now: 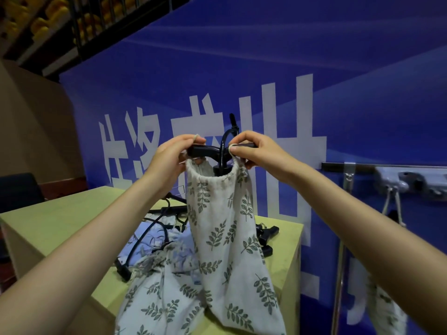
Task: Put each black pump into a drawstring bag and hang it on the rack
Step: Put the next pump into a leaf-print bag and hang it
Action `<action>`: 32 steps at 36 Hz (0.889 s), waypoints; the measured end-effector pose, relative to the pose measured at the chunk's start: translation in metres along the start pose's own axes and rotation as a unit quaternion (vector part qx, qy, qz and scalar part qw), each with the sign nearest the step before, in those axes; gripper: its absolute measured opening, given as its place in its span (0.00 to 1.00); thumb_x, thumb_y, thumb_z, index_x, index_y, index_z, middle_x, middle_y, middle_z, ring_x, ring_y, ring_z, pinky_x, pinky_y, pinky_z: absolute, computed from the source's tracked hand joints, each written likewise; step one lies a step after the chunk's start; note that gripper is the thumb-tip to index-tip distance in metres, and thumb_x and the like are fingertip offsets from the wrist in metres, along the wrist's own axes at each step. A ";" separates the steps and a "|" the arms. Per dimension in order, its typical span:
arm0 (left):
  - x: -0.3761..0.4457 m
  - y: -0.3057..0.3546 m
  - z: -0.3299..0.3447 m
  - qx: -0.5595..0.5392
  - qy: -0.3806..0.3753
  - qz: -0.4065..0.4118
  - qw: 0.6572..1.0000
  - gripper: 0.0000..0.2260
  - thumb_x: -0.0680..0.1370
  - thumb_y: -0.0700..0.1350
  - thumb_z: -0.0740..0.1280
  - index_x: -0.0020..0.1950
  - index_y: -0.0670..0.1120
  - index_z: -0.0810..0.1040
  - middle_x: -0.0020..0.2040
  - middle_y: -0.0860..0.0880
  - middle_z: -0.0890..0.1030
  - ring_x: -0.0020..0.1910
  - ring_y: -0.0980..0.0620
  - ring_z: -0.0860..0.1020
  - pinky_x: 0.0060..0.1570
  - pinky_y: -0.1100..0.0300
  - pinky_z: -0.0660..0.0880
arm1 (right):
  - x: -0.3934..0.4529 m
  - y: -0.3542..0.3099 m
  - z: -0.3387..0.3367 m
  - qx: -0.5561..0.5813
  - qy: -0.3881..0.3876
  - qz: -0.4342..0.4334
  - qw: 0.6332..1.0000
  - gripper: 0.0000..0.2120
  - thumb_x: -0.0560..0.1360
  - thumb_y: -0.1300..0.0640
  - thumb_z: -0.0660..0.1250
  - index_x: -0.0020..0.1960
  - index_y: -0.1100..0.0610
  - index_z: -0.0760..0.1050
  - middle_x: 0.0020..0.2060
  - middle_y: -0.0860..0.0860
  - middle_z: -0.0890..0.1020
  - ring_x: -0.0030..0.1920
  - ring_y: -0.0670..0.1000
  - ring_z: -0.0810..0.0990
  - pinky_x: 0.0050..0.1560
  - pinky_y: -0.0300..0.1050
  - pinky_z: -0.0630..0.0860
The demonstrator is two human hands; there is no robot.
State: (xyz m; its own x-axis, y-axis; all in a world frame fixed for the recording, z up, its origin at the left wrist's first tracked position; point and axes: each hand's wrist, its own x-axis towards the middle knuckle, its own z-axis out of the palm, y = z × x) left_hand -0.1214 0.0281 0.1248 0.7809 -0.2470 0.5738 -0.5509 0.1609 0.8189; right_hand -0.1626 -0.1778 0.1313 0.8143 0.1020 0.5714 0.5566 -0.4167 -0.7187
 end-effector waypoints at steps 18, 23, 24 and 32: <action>0.003 0.019 0.010 0.231 -0.035 0.073 0.970 0.09 0.80 0.45 0.64 0.53 0.53 0.83 0.53 0.52 0.83 0.50 0.59 0.80 0.45 0.69 0.76 | 0.002 -0.005 0.001 0.030 0.005 0.052 0.998 0.16 0.74 0.54 0.72 0.54 0.64 0.76 0.40 0.54 0.80 0.34 0.46 0.79 0.35 0.37 0.76; 0.007 0.013 0.017 0.273 -0.025 0.065 0.959 0.08 0.80 0.50 0.64 0.49 0.55 0.83 0.49 0.47 0.84 0.52 0.44 0.80 0.54 0.48 0.77 | 0.002 -0.012 -0.001 -0.013 -0.021 0.081 0.996 0.16 0.75 0.47 0.70 0.48 0.60 0.74 0.34 0.50 0.75 0.32 0.45 0.72 0.32 0.36 0.71; 0.006 0.010 0.016 0.273 -0.023 0.068 0.959 0.08 0.81 0.50 0.63 0.49 0.54 0.83 0.48 0.47 0.84 0.52 0.43 0.80 0.55 0.46 0.76 | 0.002 -0.012 -0.003 0.010 -0.043 0.090 0.995 0.17 0.76 0.46 0.68 0.49 0.61 0.75 0.33 0.49 0.75 0.32 0.45 0.72 0.33 0.36 0.71; 0.009 0.001 0.010 0.231 -0.023 0.047 0.971 0.10 0.81 0.49 0.61 0.46 0.55 0.81 0.45 0.53 0.83 0.48 0.51 0.80 0.51 0.55 0.75 | -0.001 -0.013 -0.035 0.220 -0.128 0.143 0.957 0.10 0.78 0.64 0.58 0.54 0.63 0.76 0.30 0.49 0.71 0.31 0.44 0.69 0.34 0.34 0.73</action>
State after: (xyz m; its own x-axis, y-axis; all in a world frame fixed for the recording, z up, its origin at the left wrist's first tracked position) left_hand -0.1182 0.0166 0.1303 0.7123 -0.2969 0.6361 -0.7012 -0.2588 0.6644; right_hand -0.1765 -0.2043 0.1533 0.9262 0.2811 0.2513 0.2746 -0.0461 -0.9604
